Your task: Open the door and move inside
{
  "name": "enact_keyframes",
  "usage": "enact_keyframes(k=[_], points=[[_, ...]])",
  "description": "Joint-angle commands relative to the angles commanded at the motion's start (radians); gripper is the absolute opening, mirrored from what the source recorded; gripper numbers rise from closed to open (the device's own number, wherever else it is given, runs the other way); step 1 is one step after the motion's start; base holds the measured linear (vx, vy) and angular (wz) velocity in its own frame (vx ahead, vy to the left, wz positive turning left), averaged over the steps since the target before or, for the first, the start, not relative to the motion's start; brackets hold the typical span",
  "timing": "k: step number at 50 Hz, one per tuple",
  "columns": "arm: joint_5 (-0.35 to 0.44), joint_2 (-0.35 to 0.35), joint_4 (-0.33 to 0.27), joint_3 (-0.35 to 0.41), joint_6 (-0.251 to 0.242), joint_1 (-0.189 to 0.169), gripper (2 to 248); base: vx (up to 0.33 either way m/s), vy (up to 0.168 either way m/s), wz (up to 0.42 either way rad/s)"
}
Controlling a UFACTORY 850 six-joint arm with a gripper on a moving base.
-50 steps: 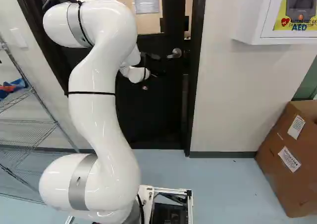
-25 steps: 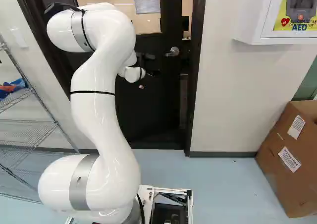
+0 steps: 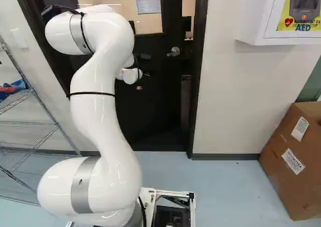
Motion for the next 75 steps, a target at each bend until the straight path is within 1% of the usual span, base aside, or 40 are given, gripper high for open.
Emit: enact_keyframes(k=[12, 18, 25, 32, 62, 75], points=[[0.000, -0.045, -0.060, -0.062, 0.000, 0.020, 247, 0.000, 0.000, 0.000], [0.000, -0.057, -0.069, -0.080, 0.000, 0.023, 247, 0.000, 0.000, 0.000], [0.000, -0.057, -0.071, -0.079, 0.000, 0.022, 247, 0.000, 0.000, 0.000], [0.000, -0.035, -0.071, -0.048, 0.000, 0.015, 247, 0.000, 0.000, 0.000], [0.000, 0.091, -0.071, 0.124, 0.000, -0.030, 247, 0.000, 0.000, 0.000], [0.000, 0.148, -0.090, 0.199, 0.000, -0.048, 247, 0.000, 0.000, 0.000]])
